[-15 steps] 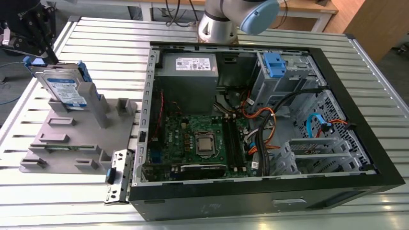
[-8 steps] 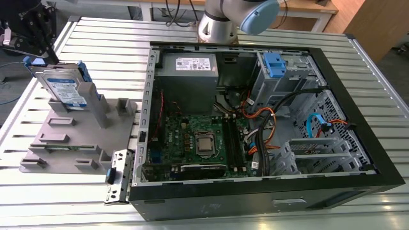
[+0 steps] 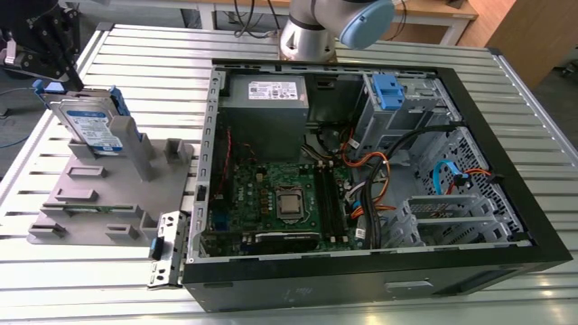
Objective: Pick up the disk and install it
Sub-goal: 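Pick up the disk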
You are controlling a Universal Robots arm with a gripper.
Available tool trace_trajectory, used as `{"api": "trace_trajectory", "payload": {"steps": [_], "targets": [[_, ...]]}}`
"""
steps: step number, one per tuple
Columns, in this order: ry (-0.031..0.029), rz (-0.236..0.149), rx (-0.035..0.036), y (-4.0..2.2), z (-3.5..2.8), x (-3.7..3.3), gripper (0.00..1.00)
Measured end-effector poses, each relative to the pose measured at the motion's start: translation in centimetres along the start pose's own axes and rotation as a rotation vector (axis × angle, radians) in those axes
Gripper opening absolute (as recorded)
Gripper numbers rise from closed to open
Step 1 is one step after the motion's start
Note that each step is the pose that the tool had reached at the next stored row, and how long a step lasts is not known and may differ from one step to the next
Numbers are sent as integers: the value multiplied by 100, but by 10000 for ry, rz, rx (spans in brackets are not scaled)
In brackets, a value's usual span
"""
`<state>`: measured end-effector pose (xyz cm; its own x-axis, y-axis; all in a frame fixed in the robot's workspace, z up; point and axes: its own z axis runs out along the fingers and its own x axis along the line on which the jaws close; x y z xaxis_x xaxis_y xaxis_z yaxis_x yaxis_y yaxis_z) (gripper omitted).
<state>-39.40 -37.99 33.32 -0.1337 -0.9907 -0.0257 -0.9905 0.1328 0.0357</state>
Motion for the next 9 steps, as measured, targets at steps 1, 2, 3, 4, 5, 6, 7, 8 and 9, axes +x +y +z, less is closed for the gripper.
{"api": "trace_trajectory", "payload": {"steps": [1, 2, 3, 4, 5, 6, 7, 8, 9], "targets": [[1, -9, 1, 0, 1, 0, 11], [1, -19, 1, 0, 2, 0, 11], [1, -25, 1, 0, 3, 0, 11], [0, -30, 4, 0, 7, 0, 11], [-2, -35, 7, -1, 12, 0, 11], [0, -38, 5, 0, 13, 0, 11], [1, -40, 4, 0, 13, 0, 11], [1, -41, 4, 0, 13, 0, 11], [1, -42, 4, 0, 13, 0, 11]]}}
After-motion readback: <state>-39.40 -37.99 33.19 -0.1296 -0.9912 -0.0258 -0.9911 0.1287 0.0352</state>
